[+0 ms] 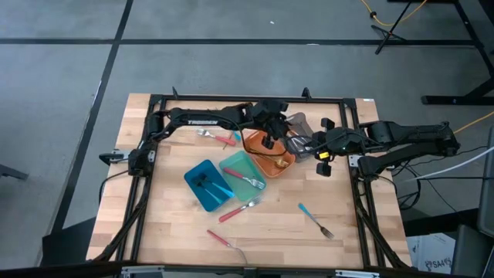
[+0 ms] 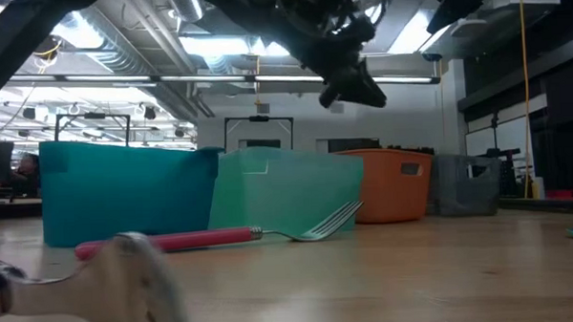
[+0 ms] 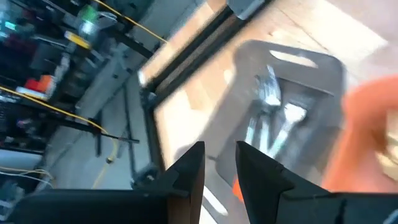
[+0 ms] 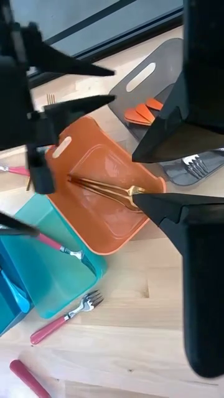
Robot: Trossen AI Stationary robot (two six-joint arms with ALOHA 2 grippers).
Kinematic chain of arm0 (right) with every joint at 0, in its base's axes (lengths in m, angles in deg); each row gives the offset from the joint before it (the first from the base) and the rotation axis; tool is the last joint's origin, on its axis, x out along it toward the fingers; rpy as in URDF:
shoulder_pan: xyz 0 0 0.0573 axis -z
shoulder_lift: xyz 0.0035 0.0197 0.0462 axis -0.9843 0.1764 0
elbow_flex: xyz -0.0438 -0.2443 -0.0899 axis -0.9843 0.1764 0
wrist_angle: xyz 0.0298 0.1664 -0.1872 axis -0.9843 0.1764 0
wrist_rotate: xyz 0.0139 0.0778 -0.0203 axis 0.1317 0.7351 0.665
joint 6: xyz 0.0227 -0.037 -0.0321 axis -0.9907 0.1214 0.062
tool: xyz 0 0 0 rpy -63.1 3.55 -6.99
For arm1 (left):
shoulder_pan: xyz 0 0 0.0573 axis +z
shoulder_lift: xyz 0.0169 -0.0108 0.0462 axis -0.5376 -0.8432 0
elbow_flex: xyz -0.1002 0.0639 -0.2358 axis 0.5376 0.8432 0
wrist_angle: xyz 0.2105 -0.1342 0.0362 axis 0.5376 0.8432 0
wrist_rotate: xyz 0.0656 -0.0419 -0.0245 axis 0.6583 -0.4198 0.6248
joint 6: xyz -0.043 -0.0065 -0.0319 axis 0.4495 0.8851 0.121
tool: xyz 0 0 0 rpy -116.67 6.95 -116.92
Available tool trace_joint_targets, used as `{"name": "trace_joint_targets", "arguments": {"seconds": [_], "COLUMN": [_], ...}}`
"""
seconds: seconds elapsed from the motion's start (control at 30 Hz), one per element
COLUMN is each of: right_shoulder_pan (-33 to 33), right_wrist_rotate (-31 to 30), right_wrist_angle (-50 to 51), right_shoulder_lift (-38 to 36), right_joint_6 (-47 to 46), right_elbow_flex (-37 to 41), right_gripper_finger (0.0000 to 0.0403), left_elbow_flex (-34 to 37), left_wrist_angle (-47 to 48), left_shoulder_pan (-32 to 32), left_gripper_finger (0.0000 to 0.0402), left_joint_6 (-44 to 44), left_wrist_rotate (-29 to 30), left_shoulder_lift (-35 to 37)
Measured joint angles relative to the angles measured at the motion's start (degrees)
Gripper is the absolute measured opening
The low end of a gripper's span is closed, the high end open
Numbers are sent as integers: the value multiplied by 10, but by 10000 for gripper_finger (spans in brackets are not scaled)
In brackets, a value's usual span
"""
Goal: Sort silverware by color (type)
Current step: Put the blue fork into the blue bin
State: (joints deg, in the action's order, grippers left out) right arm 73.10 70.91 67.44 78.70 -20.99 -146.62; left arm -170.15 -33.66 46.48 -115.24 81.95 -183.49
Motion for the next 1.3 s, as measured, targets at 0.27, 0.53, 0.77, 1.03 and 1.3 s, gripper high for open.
{"name": "trace_joint_targets", "arguments": {"seconds": [0.27,0.53,0.77,1.03,1.3], "right_shoulder_pan": [0,0,0,0,0], "right_wrist_rotate": [0,0,-1,-1,-1], "right_wrist_angle": [0,0,0,-1,-1], "right_shoulder_lift": [0,0,0,0,0], "right_joint_6": [0,0,0,0,0], "right_elbow_flex": [0,0,0,0,0], "right_gripper_finger": [81,81,81,81,81], "left_elbow_flex": [0,0,0,1,14], "left_wrist_angle": [129,251,368,460,446], "left_shoulder_pan": [10,52,109,180,225], "left_gripper_finger": [85,85,85,85,85], "left_joint_6": [14,93,135,117,114], "left_wrist_rotate": [-6,-8,-50,-129,-169], "left_shoulder_lift": [81,173,216,219,219]}}
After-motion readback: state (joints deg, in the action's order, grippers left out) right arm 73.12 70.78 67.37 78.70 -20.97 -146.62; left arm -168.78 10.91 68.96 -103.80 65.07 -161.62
